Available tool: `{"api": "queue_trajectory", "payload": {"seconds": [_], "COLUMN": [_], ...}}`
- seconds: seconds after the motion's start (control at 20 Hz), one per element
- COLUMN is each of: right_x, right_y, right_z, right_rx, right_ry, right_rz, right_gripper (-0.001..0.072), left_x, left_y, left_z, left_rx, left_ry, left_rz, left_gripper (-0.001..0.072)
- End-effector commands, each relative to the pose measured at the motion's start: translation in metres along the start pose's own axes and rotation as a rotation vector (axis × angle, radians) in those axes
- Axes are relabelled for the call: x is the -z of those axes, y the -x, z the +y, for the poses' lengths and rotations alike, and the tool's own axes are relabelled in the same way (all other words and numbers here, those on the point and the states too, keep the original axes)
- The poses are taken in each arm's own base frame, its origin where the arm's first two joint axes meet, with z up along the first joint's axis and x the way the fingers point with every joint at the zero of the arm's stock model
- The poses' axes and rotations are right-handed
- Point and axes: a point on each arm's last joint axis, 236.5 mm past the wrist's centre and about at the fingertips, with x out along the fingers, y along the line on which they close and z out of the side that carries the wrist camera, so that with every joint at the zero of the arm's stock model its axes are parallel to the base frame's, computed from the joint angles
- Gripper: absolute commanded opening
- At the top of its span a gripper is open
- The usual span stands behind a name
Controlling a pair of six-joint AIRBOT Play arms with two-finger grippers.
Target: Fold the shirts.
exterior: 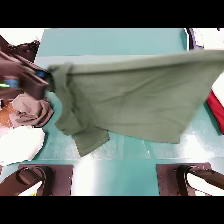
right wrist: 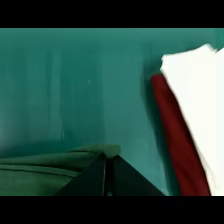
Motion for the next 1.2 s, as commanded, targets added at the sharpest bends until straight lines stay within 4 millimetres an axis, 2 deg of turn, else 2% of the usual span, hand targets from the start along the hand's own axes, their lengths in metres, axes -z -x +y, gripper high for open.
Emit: {"api": "queue_trajectory", "payload": {"seconds": [0.0,0.1,0.15,0.25,0.4,0.6,0.65,0.7,0.75,0.85,0.95,1.05,1.15], "right_x": [0.018,0.027,0.031,0.027,0.006,-0.019,-0.019,-0.018,-0.017,-0.017,-0.019,-0.015,-0.008], "right_y": [-0.104,-0.148,-0.163,-0.185,-0.196,-0.193,-0.193,-0.193,-0.192,-0.183,-0.164,-0.142,-0.125], "right_z": [0.043,0.07,0.082,0.104,0.121,0.126,0.126,0.123,0.118,0.103,0.089,0.081,0.079], "right_rx": [-0.062,-0.127,-0.162,-0.229,-0.288,-0.313,-0.313,-0.309,-0.303,-0.289,-0.279,-0.275,-0.277], "right_ry": [0.093,0.1,0.093,0.066,0.022,-0.006,-0.006,-0.009,-0.016,-0.033,-0.046,-0.044,-0.002], "right_rz": [0.157,0.186,0.184,0.132,0.016,-0.086,-0.086,-0.081,-0.072,-0.071,-0.081,-0.076,-0.069], "right_gripper": [0.0016,0.0016,0.0016,0.0016,0.0018,0.0022,0.0144,0.0444,0.0609,0.0584,0.0566,0.0565,0.0561], "left_x": [0.019,0.033,0.041,0.048,0.051,0.041,0.039,0.036,0.034,0.04,0.056,0.085,0.122], "left_y": [-0.075,-0.102,-0.115,-0.136,-0.171,-0.21,-0.211,-0.207,-0.198,-0.171,-0.141,-0.121,-0.114], "left_z": [0.024,0.059,0.074,0.092,0.101,0.108,0.111,0.115,0.123,0.144,0.158,0.153,0.128], "left_rx": [-0.11,-0.163,-0.184,-0.191,-0.185,-0.18,-0.183,-0.189,-0.208,-0.257,-0.286,-0.268,-0.196], "left_ry": [0.078,0.237,0.281,0.345,0.3,0.313,0.316,0.323,0.322,0.334,0.386,0.44,0.484], "left_rz": [-0.083,-0.067,-0.05,-0.039,0.008,0.05,0.069,0.082,0.102,0.171,0.25,0.354,0.476], "left_gripper": [0.0029,0.0029,0.0029,0.0029,0.0029,0.0034,0.0244,0.0489,0.0551,0.0551,0.0551,0.055,0.0551]}}
